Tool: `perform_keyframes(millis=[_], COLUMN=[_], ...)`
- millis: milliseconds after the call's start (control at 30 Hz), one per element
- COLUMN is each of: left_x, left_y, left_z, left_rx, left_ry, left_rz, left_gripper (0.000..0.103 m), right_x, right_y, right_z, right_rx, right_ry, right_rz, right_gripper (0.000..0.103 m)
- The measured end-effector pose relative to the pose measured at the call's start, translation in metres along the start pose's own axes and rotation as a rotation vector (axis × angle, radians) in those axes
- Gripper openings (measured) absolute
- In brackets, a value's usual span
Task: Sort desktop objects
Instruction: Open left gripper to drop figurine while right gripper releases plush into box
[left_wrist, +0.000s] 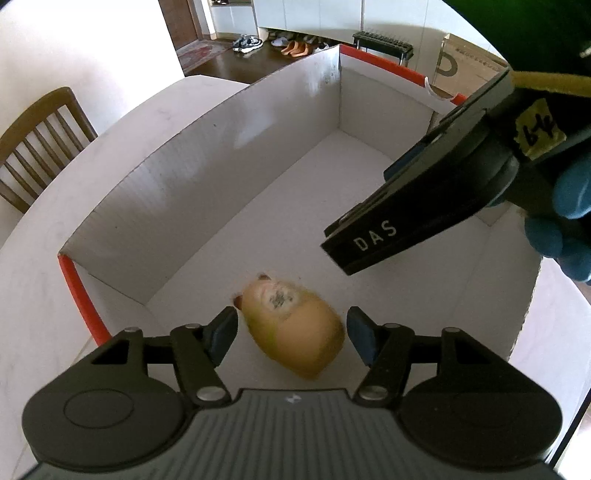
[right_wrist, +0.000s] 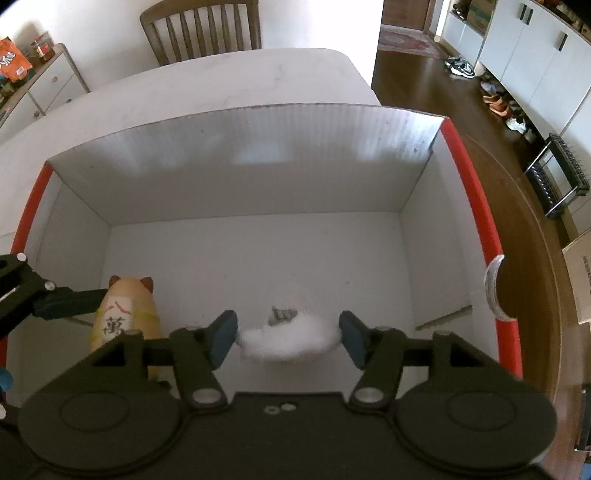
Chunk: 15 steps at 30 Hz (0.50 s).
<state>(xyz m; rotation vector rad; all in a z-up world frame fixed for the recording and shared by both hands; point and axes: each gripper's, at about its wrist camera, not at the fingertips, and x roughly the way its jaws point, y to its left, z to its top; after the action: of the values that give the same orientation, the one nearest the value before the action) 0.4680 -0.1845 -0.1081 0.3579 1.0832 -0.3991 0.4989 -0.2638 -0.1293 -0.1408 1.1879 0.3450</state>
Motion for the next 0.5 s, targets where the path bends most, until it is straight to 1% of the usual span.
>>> perform_keyframes(millis=[33,67,133,167,200,333,400,500], left_x=[-0.001,-0.001,-0.003,-0.004,-0.006,-0.013,-0.018,-0.026], left_y=[0.0,0.0,-0.003,-0.004,-0.006,-0.006,-0.005,-0.005], left_z=[0.0,0.0,0.0,0.0,-0.001,0.0,-0.001,-0.003], left_rx=[0.001,0.003,0.012,0.017,0.019,0.004,-0.012,-0.029], left_ry=[-0.002,-0.003,-0.011,-0.017,-0.028,-0.049,-0.058,-0.074], left_rz=[0.0,0.0,0.004,0.007,0.011,0.02,0.02,0.02], left_gripper=[0.066,0.067,0.073,0.078,0.08,0.084,0.085,0.086], right_x=[-0.001,-0.002,-0.004,-0.005,-0.006,-0.011,-0.013,-0.018], right_y=[-0.004,-0.003,-0.005,-0.005,-0.006,-0.008,-0.009,-0.01], right_z=[0.001,0.001,0.0,0.0,0.0,0.0,0.003,0.001], right_rx=[0.0,0.001,0.007,0.009,0.012,0.019,0.021,0.031], right_ry=[-0.002,-0.006,-0.008,-0.008,-0.009,-0.024,-0.035,-0.05], right_rz=[0.003,0.002,0.005,0.006,0.006,0.011,0.015,0.019], right_gripper=[0.074,0.076,0.079,0.08,0.081,0.089,0.091,0.091])
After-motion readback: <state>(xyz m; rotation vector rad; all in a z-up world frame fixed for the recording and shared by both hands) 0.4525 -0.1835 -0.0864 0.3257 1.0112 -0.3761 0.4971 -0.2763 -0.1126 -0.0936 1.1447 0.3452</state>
